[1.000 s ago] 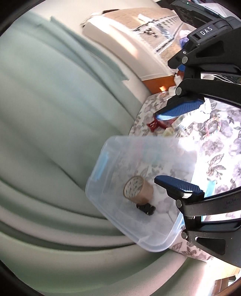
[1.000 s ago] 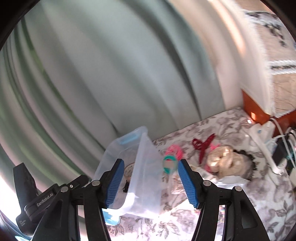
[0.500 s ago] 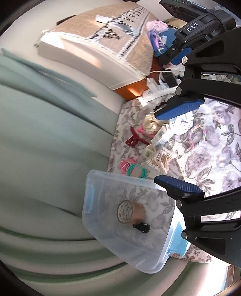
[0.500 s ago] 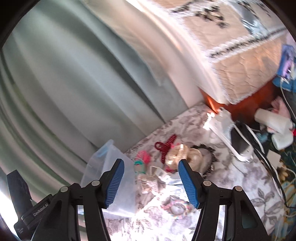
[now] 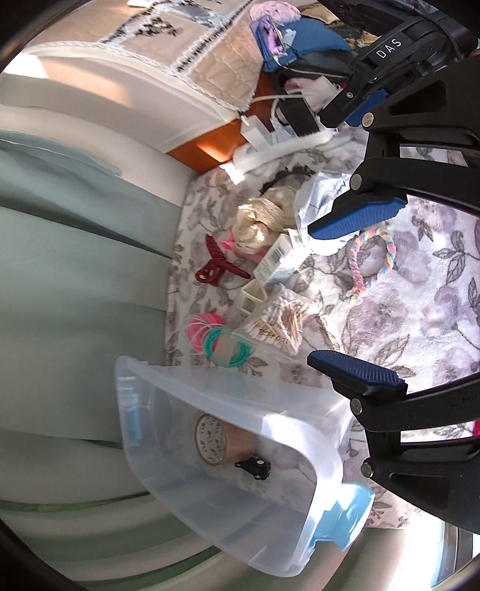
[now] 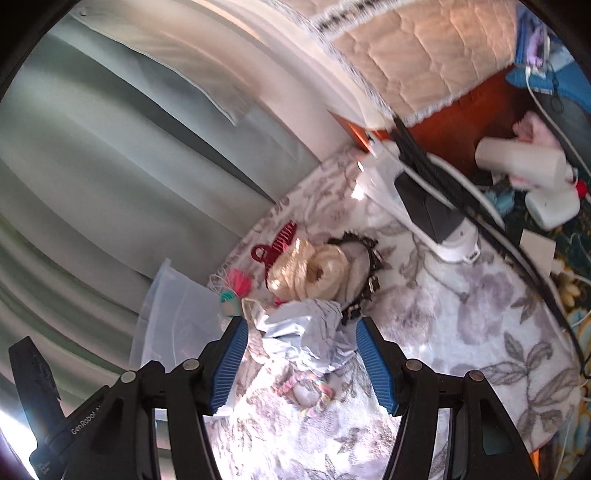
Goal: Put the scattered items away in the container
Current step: 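Grasp the bag of cotton balls with the left gripper while the right gripper grasps crumpled white paper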
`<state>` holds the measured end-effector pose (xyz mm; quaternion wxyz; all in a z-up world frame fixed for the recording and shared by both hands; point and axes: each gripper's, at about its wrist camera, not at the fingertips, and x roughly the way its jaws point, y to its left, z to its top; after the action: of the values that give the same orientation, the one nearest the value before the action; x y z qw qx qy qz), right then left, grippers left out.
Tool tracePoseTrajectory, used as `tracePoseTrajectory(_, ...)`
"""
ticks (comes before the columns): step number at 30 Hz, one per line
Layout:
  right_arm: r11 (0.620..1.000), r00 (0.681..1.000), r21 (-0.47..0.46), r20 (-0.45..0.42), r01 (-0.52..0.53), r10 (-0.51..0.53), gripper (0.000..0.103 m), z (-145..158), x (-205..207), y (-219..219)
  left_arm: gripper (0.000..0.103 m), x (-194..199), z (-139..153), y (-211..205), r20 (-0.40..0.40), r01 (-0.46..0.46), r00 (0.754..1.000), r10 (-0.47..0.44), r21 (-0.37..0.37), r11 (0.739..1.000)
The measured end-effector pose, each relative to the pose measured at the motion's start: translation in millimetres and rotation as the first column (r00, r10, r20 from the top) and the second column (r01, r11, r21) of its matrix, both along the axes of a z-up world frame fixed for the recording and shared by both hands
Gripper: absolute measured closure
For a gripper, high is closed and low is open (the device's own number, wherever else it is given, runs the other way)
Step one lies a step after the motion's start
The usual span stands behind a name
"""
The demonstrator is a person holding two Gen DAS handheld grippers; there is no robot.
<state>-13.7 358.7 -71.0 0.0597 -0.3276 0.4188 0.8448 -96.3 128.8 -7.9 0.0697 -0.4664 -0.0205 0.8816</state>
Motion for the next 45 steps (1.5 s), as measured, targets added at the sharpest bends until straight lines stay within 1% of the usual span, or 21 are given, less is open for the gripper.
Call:
tracePoseTrajectory(4, 1.0, 0.999, -0.01, 0.028, -0.029, 0.03, 0.038, -15.4, -8.3, -3.2, 0.04, -10.0, -25.5, 5.6, 0.043, -0.006, 0.999, 0.008, -0.049, 0.999)
tracePoseTrajectory(8, 0.997, 0.996, -0.019, 0.05, -0.071, 0.071, 0.038, -28.3, -18.1, -10.3, 0.04, -21.2, -48.8, 4.6, 0.082, -0.028, 0.996, 0.034, -0.071, 0.997)
tracePoseTrajectory(14, 0.993, 0.99, -0.028, 0.078, -0.112, 0.114, 0.038, -47.2, -31.4, -18.3, 0.04, -41.0, -74.4, 6.5, 0.085, -0.027, 0.996, 0.038, -0.125, 0.992)
tracePoseTrajectory(17, 0.991, 0.987, -0.033, 0.097, -0.126, 0.129, 0.038, -56.7, -37.1, -19.8, 0.04, -54.1, -84.2, 5.3, 0.088, -0.036, 0.995, 0.048, -0.138, 0.99)
tracePoseTrajectory(20, 0.99, 0.984, -0.041, 0.109, -0.136, 0.14, 0.038, -64.3, -42.6, -20.3, 0.04, -65.2, -92.1, 7.8, 0.088, -0.026, 0.995, 0.039, -0.145, 0.989)
tracePoseTrajectory(23, 0.989, 0.982, -0.045, 0.119, -0.144, 0.149, 0.038, -69.0, -47.4, -20.9, 0.04, -75.7, -102.8, 12.4, 0.105, -0.005, 0.994, 0.021, -0.15, 0.989)
tracePoseTrajectory(28, 0.987, 0.978, -0.044, 0.133, -0.155, 0.16, 0.038, -76.6, -53.6, -22.5, 0.04, -93.8, -120.2, 17.0, 0.124, -0.006, 0.992, 0.028, -0.17, 0.985)
tracePoseTrajectory(30, 0.987, 0.977, -0.044, 0.139, -0.156, 0.161, 0.038, -78.6, -55.0, -22.1, 0.04, -100.5, -124.2, 19.4, 0.115, -0.01, 0.993, 0.033, -0.197, 0.98)
tracePoseTrajectory(33, 0.987, 0.977, -0.045, 0.139, -0.157, 0.162, 0.038, -80.2, -57.2, -20.4, 0.04, -109.5, -125.4, 18.0, 0.102, -0.018, 0.994, 0.038, -0.196, 0.98)
tracePoseTrajectory(34, 0.987, 0.977, -0.044, 0.138, -0.157, 0.162, 0.038, -80.0, -57.8, -20.0, 0.04, -111.7, -125.1, 16.8, 0.097, -0.023, 0.994, 0.042, -0.188, 0.982)
tracePoseTrajectory(41, 0.989, 0.981, -0.019, 0.129, -0.146, 0.147, 0.038, -75.2, -57.9, -19.5, 0.057, -113.1, -119.9, 13.7, 0.049, -0.036, 0.998, 0.047, -0.198, 0.979)
tracePoseTrajectory(45, 0.992, 0.986, -0.013, 0.103, -0.127, 0.128, 0.039, -68.1, -53.3, -18.6, 0.064, -109.2, -112.7, 10.9, 0.024, -0.051, 0.998, 0.056, -0.194, 0.98)
